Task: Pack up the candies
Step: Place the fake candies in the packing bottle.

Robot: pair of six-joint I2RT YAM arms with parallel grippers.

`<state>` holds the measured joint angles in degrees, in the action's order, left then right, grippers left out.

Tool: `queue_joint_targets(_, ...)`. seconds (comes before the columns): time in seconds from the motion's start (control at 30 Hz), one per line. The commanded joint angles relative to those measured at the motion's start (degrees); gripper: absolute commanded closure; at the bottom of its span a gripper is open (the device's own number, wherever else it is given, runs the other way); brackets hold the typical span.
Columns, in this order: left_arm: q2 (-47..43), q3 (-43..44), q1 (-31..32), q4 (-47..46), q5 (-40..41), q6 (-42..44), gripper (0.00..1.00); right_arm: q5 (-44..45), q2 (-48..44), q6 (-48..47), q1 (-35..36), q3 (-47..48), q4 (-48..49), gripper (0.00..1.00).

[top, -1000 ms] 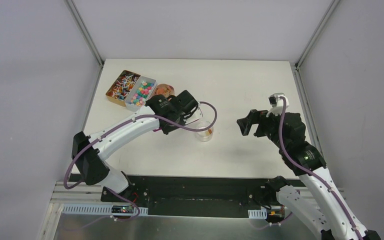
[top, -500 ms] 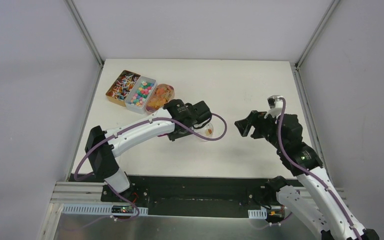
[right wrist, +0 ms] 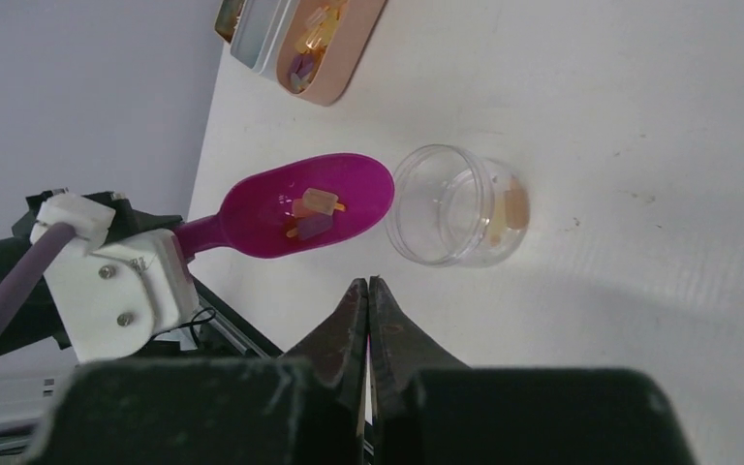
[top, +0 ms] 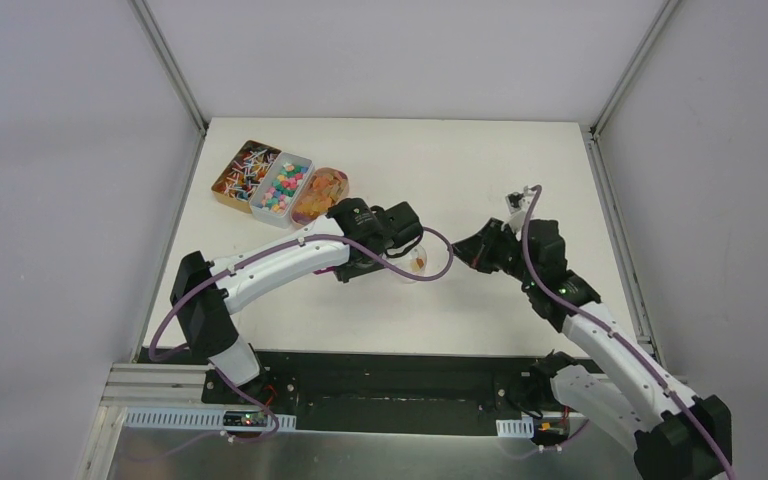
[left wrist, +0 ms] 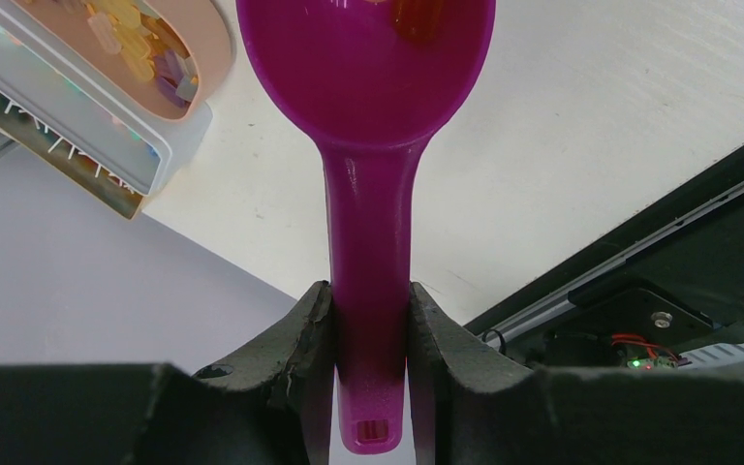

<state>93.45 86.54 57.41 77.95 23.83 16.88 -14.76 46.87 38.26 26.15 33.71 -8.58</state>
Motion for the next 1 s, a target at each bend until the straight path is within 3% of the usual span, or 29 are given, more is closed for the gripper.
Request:
queue_joint_targets(0.0, -2.4, 1.8, 0.5, -1.1, -1.3, -0.9, 1.00, -6.8, 5.9, 5.9, -0.2, -0.7, 16.6, 1.00)
queue_joint_targets(0.47, -3.9, 1.4, 0.6, -4.7, -5.3, 0.5, 1.00, -7.6, 26.0, 6.8, 5.4, 3.1, 29.5, 1.00)
queue_joint_targets(0.97, -6.2, 1.7, 0.5, -6.7, -7.0, 2.1, 1.00, -7.6, 32.4, 6.8, 8.4, 4.4, 26.6, 1.00)
